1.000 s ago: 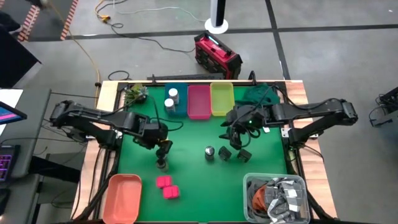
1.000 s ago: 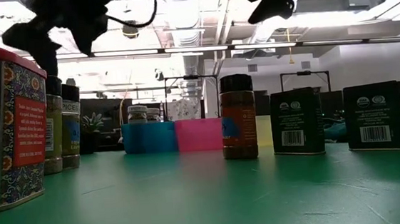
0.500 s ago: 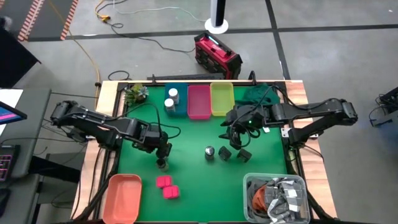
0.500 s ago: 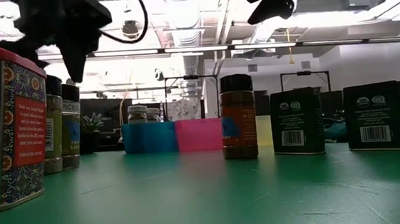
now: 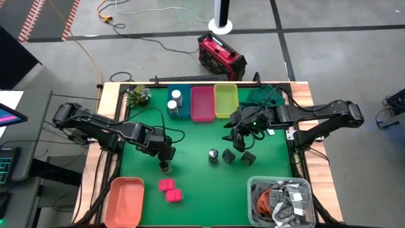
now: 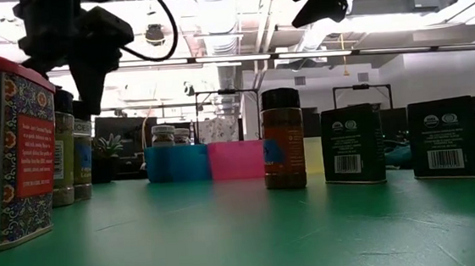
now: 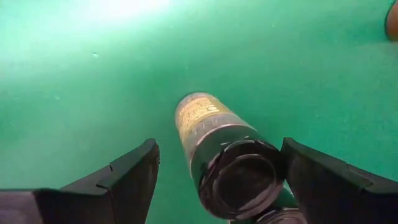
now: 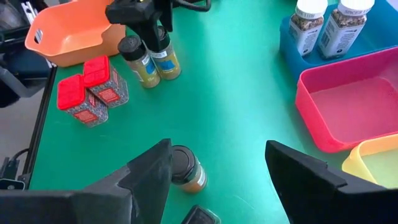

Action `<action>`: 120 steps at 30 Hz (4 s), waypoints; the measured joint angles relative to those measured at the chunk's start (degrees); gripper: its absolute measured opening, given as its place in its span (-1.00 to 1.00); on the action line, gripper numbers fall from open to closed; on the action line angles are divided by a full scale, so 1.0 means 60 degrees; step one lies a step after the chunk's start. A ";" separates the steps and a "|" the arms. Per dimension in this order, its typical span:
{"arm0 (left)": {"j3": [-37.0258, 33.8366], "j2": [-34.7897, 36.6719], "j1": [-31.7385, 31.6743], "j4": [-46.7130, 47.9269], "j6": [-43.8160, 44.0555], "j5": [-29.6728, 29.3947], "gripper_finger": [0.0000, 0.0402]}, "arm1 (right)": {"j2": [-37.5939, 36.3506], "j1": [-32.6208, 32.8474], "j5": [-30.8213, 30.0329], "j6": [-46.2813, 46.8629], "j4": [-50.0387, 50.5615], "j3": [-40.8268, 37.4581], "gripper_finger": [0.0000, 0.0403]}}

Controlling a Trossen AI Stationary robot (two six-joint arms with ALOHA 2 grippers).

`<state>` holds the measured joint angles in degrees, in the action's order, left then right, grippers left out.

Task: Sort spices by type
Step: Put the top left black seasoning bottle into the pink bin, then put the left black seasoning bottle into the pink bin

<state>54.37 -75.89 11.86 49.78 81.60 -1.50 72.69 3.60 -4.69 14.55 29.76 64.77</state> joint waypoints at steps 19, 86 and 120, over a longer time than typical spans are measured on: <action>0.0011 -0.0820 0.0223 -0.0208 -0.0342 0.0363 0.22 | 0.0004 -0.0015 0.0004 0.0066 -0.0039 0.0000 0.41; 1.0755 -0.8183 -0.7713 0.2138 -1.1939 0.1394 0.01 | 0.0007 -0.2640 0.0036 0.0082 0.0152 0.0000 0.41; 1.2304 -0.6427 -0.6389 0.4969 -1.4407 0.0288 0.47 | -0.0540 -0.2874 0.0004 -0.0046 0.1064 -0.0004 0.41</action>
<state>128.20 -114.46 -26.48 79.60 -4.84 0.23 69.45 -13.65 -4.67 14.27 36.14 64.75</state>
